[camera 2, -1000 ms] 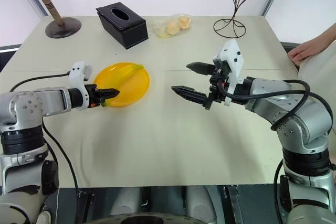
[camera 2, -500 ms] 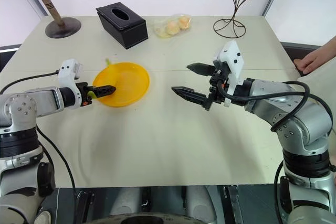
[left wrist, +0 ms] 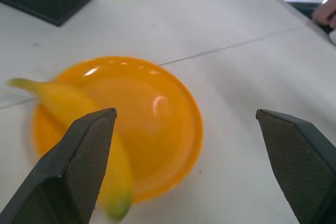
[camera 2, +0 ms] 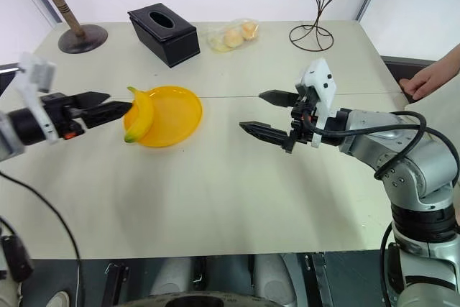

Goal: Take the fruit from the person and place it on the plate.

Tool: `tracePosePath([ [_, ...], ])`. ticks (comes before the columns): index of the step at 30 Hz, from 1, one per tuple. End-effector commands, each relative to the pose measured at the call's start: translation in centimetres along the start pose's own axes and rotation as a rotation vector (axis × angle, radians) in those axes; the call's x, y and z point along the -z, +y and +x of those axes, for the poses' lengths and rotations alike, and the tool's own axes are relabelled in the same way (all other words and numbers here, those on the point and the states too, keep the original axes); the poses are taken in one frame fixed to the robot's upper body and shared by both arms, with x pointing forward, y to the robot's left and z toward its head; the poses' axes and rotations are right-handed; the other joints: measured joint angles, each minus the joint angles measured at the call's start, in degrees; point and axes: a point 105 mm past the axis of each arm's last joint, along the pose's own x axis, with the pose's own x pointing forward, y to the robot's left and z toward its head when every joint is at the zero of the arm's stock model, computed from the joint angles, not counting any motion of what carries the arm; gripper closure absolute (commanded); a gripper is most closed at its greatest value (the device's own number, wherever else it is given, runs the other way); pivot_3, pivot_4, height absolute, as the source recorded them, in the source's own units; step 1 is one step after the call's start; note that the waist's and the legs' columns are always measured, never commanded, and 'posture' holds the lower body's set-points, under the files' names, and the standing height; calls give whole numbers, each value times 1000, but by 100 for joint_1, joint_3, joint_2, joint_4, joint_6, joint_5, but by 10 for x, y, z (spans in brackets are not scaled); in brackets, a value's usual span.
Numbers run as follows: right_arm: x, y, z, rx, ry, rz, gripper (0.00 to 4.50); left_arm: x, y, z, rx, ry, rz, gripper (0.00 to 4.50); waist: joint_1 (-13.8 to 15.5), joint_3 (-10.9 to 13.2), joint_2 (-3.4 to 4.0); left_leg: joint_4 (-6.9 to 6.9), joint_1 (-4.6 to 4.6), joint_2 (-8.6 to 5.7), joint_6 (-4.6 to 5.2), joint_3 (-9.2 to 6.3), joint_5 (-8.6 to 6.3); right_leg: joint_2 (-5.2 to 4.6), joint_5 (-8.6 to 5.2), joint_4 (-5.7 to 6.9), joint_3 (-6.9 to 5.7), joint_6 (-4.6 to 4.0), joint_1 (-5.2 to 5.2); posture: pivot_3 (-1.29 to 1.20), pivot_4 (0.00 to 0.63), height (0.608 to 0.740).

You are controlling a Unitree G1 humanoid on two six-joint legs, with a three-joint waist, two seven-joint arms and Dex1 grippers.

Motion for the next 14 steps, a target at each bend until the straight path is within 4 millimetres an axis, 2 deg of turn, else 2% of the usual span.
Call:
tracePosePath([
  [1,-6,-1,-6,-13,-14,-20,0,-5,-1,-34,-46,-15,85,38,-11,0,0,0,0,0,0,-1,0,-2,0,0,1,-1,0,0,150,740],
  [4,-4,-3,-6,-23,-6,-18,0,9,-2,-51,-61,35,117,38,-2,0,0,-4,0,1,0,0,0,-4,-1,-1,3,-2,-5,0,150,740],
  [7,-4,-5,-5,-25,-3,-19,0,15,1,-60,-74,49,124,38,30,0,-1,-3,0,0,0,0,0,-7,-11,-1,1,-20,-4,0,150,740],
  [9,-5,-6,-3,-32,-7,-17,0,13,8,-63,-113,25,113,38,34,-1,-1,0,1,0,0,1,0,-8,-12,-1,-1,-22,-1,0,150,740],
  [14,-6,-6,1,-51,-7,-26,0,11,10,-62,-123,-7,113,38,9,-1,-1,-2,1,0,0,0,0,-6,-12,-1,1,-21,-4,0,150,740],
])
